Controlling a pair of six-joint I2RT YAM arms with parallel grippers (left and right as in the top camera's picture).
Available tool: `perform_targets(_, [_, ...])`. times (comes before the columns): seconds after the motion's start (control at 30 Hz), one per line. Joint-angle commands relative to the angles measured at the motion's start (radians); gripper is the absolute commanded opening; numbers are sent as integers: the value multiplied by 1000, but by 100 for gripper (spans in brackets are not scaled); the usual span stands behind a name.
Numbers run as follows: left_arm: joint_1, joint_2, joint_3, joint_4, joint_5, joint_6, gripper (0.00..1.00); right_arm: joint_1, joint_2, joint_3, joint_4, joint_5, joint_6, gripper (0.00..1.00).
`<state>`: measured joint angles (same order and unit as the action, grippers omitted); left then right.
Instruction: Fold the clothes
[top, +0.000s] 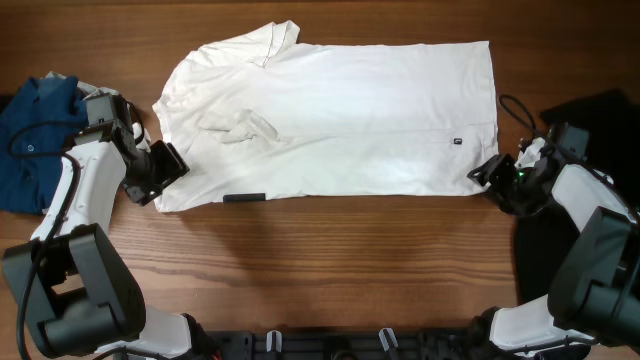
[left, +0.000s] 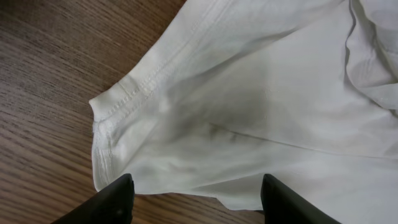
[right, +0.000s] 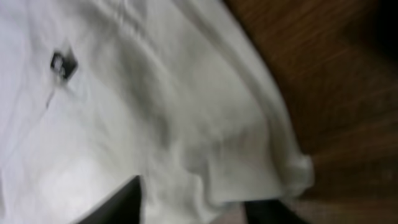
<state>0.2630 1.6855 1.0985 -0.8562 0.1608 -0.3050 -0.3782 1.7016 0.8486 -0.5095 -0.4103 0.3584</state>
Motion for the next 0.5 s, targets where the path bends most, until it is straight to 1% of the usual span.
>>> perform_targets(0.0, [6,8,-11,-27,-64,-21,68,9,27,-51,26,-10,27,24])
perform_targets(0.03, [6,8,-17,-28,-77,-21,68,9,27,-51,13,-9,27,21])
perform_targets(0.07, [6,9,-29,-27,-97,-22,68,8,27,-51,-5,-5,15,11])
perform_targets(0.1, [6,9,-44,-23,-107,-36,70,8,27,-51,-20,-5,6,7])
perform_targets(0.17, [6,11,-77,-9,-109,-48,69,4,27,-51,-32,2,8,4])
perform_targets(0.27, [6,11,-114,15,-112,-48,70,-1,14,-48,-43,29,21,4])
perform_targets(0.3, [6,11,-127,34,-114,-51,72,-2,6,-48,-53,29,27,4])
perform_targets(0.37, [6,11,-151,81,-114,-71,73,-2,-13,-47,-62,32,24,4])
perform_targets(0.43, [6,15,-182,124,-114,-70,67,-2,-39,-47,-71,37,23,4])
perform_targets(0.47, [6,17,-198,142,-114,-70,58,-2,-56,-47,-79,44,24,4])
